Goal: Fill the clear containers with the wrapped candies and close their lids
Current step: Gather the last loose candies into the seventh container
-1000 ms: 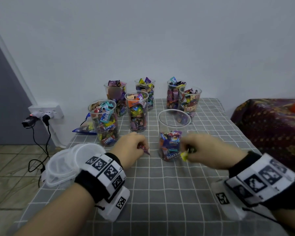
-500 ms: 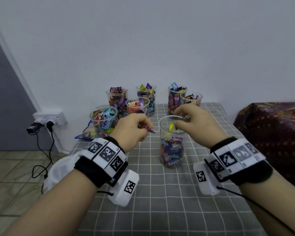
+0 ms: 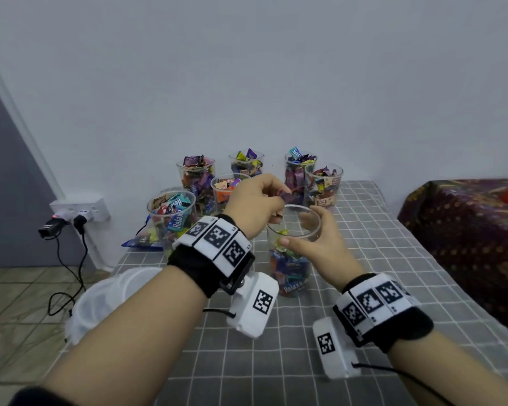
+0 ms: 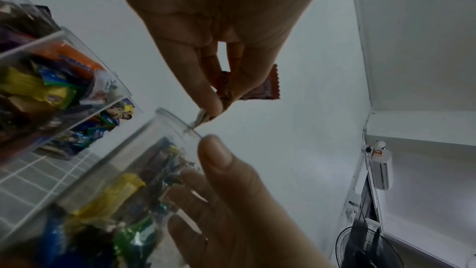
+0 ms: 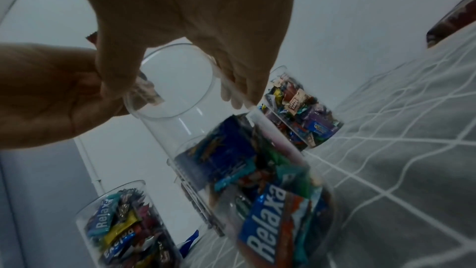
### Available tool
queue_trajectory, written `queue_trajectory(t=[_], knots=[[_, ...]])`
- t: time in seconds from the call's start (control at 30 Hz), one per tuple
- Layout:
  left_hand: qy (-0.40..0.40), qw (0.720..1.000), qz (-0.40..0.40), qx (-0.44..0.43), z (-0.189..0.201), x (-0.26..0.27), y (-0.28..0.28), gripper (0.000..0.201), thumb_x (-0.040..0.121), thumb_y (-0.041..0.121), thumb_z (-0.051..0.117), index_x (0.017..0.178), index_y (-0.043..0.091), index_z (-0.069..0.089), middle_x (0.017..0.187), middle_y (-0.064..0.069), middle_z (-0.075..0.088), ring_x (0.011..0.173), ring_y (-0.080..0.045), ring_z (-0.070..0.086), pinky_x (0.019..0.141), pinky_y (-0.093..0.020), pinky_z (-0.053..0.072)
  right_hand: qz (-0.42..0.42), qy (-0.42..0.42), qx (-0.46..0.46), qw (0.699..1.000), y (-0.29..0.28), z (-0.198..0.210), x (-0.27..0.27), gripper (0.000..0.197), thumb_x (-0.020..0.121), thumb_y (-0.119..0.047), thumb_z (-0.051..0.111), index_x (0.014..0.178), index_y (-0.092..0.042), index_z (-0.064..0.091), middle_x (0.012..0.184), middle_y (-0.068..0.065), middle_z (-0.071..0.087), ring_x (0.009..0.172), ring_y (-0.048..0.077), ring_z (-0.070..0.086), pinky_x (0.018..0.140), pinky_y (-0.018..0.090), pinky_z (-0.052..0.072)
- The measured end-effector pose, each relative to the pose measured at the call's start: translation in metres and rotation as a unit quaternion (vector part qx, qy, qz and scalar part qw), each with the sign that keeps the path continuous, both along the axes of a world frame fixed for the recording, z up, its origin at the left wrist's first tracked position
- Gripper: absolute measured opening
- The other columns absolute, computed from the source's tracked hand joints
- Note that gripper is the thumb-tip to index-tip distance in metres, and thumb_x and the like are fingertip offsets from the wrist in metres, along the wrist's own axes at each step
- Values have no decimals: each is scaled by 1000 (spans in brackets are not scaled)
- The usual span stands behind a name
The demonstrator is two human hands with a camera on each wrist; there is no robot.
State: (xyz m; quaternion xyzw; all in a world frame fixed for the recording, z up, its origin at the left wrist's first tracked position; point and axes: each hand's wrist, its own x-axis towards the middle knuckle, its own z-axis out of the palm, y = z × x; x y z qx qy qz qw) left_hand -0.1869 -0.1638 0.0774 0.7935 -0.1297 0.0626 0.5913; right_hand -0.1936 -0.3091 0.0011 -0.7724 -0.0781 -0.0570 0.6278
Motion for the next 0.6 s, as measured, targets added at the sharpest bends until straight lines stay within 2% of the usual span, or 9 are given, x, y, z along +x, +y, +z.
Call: queue_trajectory(t=[0.07, 0.17, 0.27, 0.37, 0.43, 0.53, 0.6], knots=[[1, 1000, 1, 5, -1, 5, -5, 30, 84, -10, 54, 74, 17, 59, 76, -8, 56, 62, -16, 55, 55, -24, 54, -2, -6, 7, 1000, 1, -1, 1, 92, 61, -29, 85, 134, -20, 30, 130, -1, 45, 113, 7, 46, 78, 9, 38], [15, 999, -6, 30, -6, 8, -9, 30, 83, -12, 51, 74, 16, 59, 77, -6, 57, 64, -18, 55, 67, -36, 56, -13, -22, 16, 1000, 6, -3, 1, 91, 61, -28, 86, 134, -18, 33, 126, -4, 48, 109, 0, 48, 84, 12, 40], [23, 999, -3, 42, -10, 10, -6, 29, 85, -10, 51, 78, 16, 60, 79, 1, 57, 64, -14, 56, 66, -30, 57, -24, -28, 16, 999, 13, -4, 2, 102, 48, -47, 81, 134, -20, 33, 126, -6, 49, 117, 8, 48, 97, 27, 41], [7, 998, 4, 56, -9, 12, 1, 26, 86, -6, 53, 88, 19, 63, 92, 3, 61, 70, -11, 58, 66, -25, 57, -24, -28, 13, 999, 20, -2, 4, 98, 46, -52, 77, 129, -24, 34, 125, -7, 48, 117, 8, 47, 99, 29, 40], [-12, 998, 12, 69, -8, 11, 8, 28, 85, -3, 54, 90, 23, 63, 94, 3, 61, 70, -13, 59, 69, -28, 57, -25, -24, 14, 999, 25, -1, 6, 90, 51, -47, 79, 125, -28, 32, 126, -6, 47, 119, 10, 46, 100, 30, 40], [-45, 997, 54, 33, -1, 3, 24, 29, 82, 7, 57, 81, 34, 67, 85, 0, 66, 75, -23, 62, 77, -45, 57, -23, -22, 8, 999, 33, 0, 11, 83, 64, -33, 85, 126, -29, 30, 129, -5, 45, 120, 11, 44, 99, 28, 37], [-82, 991, 100, -14, 10, -4, 38, 28, 83, 7, 59, 76, 32, 68, 78, 8, 67, 76, -22, 61, 77, -46, 57, -24, -25, 7, 999, 38, -1, 15, 76, 70, -26, 83, 125, -29, 30, 130, -5, 44, 119, 10, 44, 97, 26, 36]])
